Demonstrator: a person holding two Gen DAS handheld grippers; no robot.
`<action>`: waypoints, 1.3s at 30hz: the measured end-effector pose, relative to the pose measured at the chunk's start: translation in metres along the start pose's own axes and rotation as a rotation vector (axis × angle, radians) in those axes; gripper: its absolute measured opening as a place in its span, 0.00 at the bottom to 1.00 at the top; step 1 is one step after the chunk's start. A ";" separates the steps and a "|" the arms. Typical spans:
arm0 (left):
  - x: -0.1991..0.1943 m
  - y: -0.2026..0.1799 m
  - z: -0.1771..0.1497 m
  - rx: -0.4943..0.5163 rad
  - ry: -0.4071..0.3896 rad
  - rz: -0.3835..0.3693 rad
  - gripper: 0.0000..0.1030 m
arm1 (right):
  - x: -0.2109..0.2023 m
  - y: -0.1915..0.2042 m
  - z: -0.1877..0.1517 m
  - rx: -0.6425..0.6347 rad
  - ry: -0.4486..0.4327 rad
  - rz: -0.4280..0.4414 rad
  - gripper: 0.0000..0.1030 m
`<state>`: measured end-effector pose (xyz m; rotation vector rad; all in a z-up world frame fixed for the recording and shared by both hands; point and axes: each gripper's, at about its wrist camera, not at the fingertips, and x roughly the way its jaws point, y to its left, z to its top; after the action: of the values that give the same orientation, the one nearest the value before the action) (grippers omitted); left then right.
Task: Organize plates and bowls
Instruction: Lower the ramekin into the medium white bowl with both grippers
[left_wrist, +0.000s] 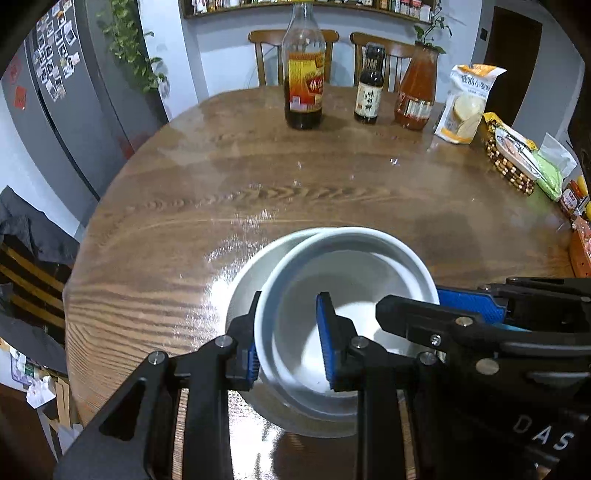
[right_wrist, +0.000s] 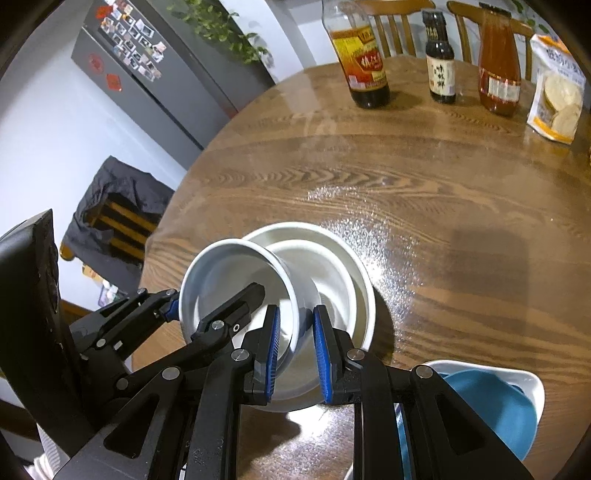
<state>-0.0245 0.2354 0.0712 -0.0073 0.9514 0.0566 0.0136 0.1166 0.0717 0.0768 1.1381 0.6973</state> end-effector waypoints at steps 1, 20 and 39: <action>0.002 0.000 0.000 -0.001 0.005 -0.001 0.24 | 0.001 0.000 0.000 0.001 0.004 -0.002 0.22; 0.019 -0.002 -0.002 0.008 0.055 -0.012 0.23 | 0.015 -0.006 0.002 0.025 0.051 -0.014 0.22; 0.022 -0.002 -0.001 0.001 0.065 -0.021 0.23 | 0.018 -0.004 0.003 0.005 0.055 -0.039 0.22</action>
<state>-0.0130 0.2347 0.0526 -0.0189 1.0161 0.0365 0.0220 0.1242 0.0569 0.0399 1.1913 0.6655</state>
